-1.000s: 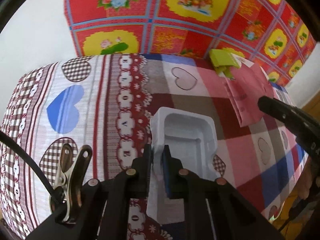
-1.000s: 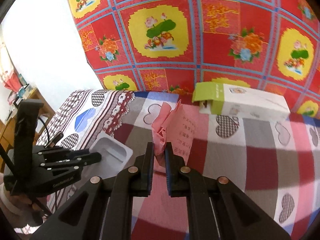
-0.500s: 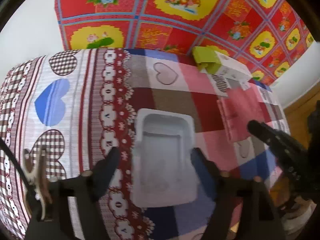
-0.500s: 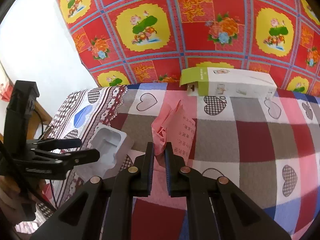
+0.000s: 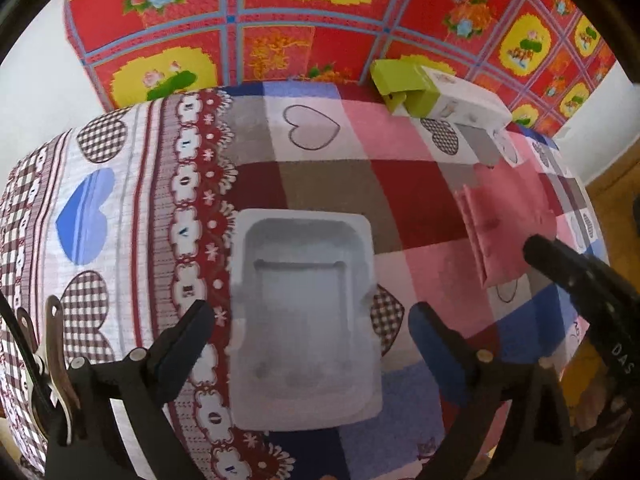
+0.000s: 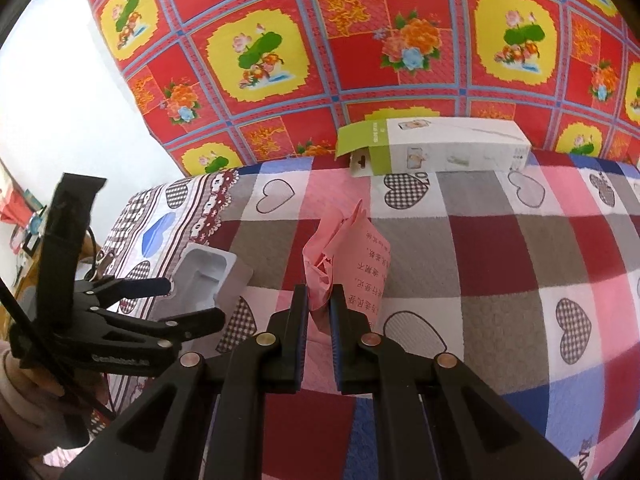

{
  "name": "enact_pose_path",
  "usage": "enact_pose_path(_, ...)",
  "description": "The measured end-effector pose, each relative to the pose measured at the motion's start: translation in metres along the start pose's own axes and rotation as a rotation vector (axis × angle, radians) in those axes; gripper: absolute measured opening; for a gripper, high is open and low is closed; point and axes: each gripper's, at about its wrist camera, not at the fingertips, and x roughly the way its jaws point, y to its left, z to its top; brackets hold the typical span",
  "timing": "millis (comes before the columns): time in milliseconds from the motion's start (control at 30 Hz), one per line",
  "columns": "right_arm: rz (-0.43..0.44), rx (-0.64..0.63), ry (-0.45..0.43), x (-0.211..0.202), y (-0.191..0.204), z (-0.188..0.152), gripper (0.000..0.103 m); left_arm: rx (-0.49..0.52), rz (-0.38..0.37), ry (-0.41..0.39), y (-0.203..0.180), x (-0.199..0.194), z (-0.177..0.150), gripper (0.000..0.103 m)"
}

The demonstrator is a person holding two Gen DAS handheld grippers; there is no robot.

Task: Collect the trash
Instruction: 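Lift the pink paper with the right tool while the left tool lifts the tray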

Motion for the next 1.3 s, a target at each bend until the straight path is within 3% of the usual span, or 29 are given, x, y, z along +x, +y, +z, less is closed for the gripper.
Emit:
enact_pose_path(300, -0.011, 0.014, -0.004, -0.002, -0.005, -0.003, 0.011, -0.003, 0.077, 0.066, -0.001, 0.021, -0.002, 0.1)
enact_pose_path(500, -0.024, 0.03, -0.009, -0.007, -0.007, -0.008, 0.012, -0.004, 0.122, 0.06, -0.007, 0.024, -0.002, 0.096)
enact_pose_path(567, -0.027, 0.041, -0.009, -0.009, -0.009, -0.01, 0.012, -0.005, 0.142, 0.057, -0.008, 0.024, -0.003, 0.092)
enact_pose_path(633, -0.032, 0.051, -0.009, -0.011, -0.011, -0.013, 0.011, 0.001, 0.156, 0.048, -0.009, 0.022, -0.002, 0.08)
enact_pose_path(667, -0.034, 0.054, -0.009, -0.012, -0.012, -0.013, 0.011, 0.009, 0.15, 0.04, -0.009, 0.021, -0.002, 0.076)
enact_pose_path(1000, -0.05, 0.074, -0.025, -0.028, -0.023, -0.02, 0.011, 0.034, 0.08, 0.03, -0.021, 0.008, -0.004, 0.076)
enact_pose_path(1300, -0.063, 0.102, -0.058, -0.054, -0.041, -0.035, 0.011, 0.091, 0.051, -0.003, -0.06, -0.006, -0.003, 0.076)
